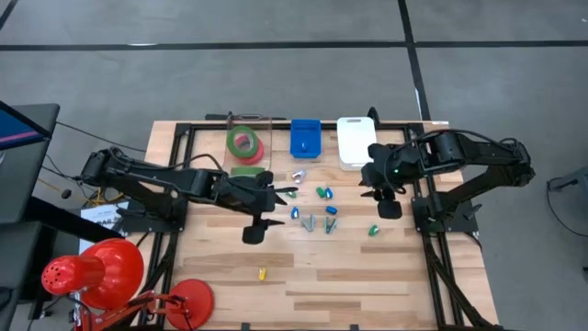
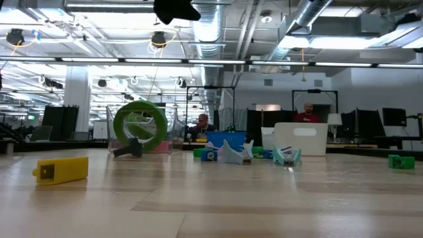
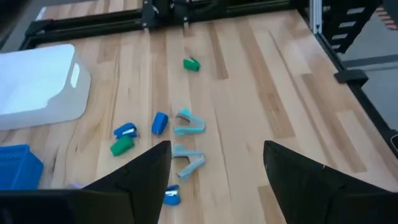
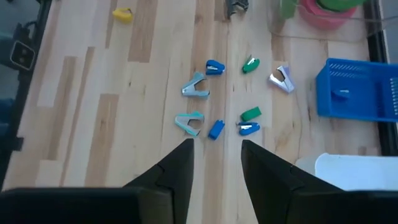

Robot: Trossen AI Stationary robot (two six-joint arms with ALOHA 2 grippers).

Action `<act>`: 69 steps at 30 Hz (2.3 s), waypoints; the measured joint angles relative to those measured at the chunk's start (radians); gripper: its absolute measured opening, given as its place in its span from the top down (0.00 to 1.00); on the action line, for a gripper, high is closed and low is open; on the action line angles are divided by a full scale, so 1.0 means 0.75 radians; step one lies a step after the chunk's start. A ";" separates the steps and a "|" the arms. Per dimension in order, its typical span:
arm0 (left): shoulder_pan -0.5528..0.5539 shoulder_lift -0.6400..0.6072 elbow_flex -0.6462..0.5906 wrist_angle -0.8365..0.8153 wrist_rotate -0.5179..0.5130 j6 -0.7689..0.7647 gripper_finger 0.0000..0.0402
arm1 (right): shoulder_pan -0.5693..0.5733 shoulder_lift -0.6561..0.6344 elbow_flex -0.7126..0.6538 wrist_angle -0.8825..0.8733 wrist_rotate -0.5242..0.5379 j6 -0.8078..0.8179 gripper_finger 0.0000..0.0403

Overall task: Pick and place Stapler, Stapler remover, tape
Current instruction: Put the light blue stapler remover into the white bin

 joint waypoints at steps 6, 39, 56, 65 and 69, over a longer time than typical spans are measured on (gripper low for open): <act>-0.001 -0.039 0.000 -0.016 -0.053 0.000 0.39 | 0.000 -0.002 -0.106 0.047 0.002 -0.113 0.57; -0.001 -0.268 0.000 -0.050 -0.111 0.001 0.39 | 0.000 0.000 -0.828 0.752 -0.072 -0.877 0.42; -0.001 -0.268 0.000 -0.049 -0.111 0.001 0.39 | 0.000 0.001 -0.939 0.943 -0.092 -1.006 0.42; -0.001 -0.268 0.000 -0.049 -0.111 -0.004 0.39 | 0.000 0.142 -0.869 0.950 -0.092 -1.005 0.42; -0.001 -0.268 0.000 -0.053 -0.111 -0.004 0.39 | 0.000 0.287 -0.787 0.931 -0.071 -1.004 0.43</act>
